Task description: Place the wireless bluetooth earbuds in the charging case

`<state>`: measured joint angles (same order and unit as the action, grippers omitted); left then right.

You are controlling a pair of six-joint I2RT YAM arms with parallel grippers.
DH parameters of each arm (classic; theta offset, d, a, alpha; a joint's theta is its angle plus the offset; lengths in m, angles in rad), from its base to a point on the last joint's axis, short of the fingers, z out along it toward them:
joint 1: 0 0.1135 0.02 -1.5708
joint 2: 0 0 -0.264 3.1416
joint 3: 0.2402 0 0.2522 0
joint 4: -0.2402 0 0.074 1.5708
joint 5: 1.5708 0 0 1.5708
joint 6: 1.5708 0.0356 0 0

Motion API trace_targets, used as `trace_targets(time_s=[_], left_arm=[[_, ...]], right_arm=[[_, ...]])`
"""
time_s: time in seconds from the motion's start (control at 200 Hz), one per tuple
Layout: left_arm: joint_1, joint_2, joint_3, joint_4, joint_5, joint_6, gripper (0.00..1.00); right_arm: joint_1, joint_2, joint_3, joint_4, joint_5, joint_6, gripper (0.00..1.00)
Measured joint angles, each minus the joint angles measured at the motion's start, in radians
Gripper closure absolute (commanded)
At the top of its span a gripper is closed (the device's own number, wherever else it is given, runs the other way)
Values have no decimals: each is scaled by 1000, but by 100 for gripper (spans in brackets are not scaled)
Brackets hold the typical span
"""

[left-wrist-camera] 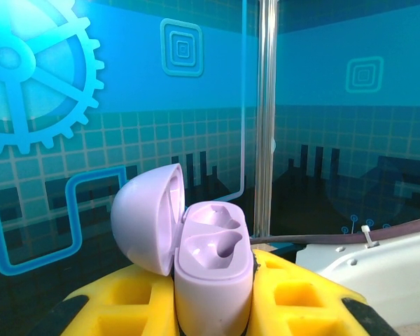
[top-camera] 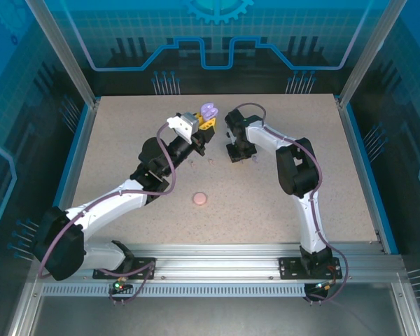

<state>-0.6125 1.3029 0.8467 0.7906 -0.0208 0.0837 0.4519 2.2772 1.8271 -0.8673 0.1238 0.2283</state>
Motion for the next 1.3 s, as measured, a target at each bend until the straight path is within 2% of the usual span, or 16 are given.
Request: trace_targets(time_s=[0.465, 0.865, 1.296], left_arm=[[0, 1, 15, 0, 10, -6, 100], [0, 8, 17, 0, 17, -6, 100], [0, 23, 17, 0, 16, -6, 100]], right_arm=[[-4, -124, -22, 27, -1, 26, 75], [-8, -170, -43, 39, -8, 41, 76], [-8, -403, -85, 47, -7, 49, 76]])
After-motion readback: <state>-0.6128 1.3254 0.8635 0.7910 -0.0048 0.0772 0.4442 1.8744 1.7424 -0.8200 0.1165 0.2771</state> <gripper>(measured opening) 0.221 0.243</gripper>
